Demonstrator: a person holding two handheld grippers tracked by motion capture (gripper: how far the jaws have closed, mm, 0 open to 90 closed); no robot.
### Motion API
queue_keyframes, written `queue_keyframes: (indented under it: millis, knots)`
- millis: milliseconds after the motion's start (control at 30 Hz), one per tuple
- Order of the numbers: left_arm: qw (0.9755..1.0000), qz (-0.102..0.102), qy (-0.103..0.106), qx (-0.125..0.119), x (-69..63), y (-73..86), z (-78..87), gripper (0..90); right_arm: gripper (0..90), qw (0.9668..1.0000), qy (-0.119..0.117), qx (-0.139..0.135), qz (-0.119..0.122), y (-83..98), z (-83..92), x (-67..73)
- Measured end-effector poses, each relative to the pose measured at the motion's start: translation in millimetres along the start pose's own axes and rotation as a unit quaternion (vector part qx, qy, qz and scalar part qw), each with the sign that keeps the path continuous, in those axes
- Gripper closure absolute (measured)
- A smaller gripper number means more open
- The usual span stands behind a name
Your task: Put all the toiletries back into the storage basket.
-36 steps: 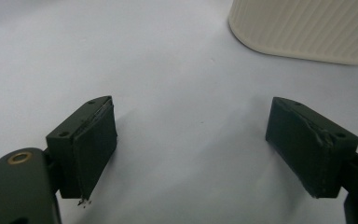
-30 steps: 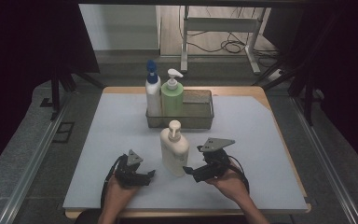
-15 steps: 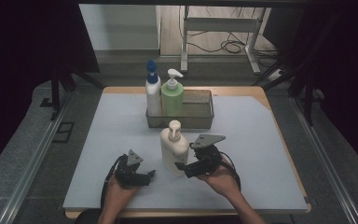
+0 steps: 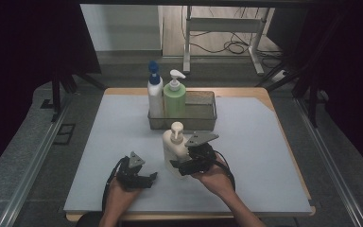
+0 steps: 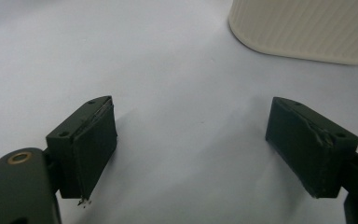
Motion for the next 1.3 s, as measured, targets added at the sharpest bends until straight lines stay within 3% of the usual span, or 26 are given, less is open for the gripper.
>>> queue_keyframes:
  millis: [267,767,900,1300]
  knots:
    - [1.0,0.0,0.0,0.0,0.0,0.0,0.0,16.0,28.0,1.0,0.002,-0.004,0.006,-5.4,-5.3,1.0]
    - [1.0,-0.001,0.0,0.001,0.1,0.0,0.0,16.0,37.0,0.9994,0.024,0.006,0.024,-9.4,-0.5,-1.0]
    - [1.0,-0.001,0.0,0.001,0.1,0.0,0.1,16.0,37.4,0.9998,0.016,0.005,0.012,-8.4,1.4,-6.3]
    - [1.0,-0.002,0.0,0.002,0.3,-0.1,0.2,16.0,38.1,0.9999,0.009,0.005,0.011,-9.6,5.0,-9.8]
Point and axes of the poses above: each handheld gripper's, and its own axes: z roughly backward along the jaws, y roughly out of its underside, x roughly to its left, the point moved 1 cm from there along -z, roughly forward along the jaws, and after that the axes turned 2 degrees about -x, right-handed, at the moved point
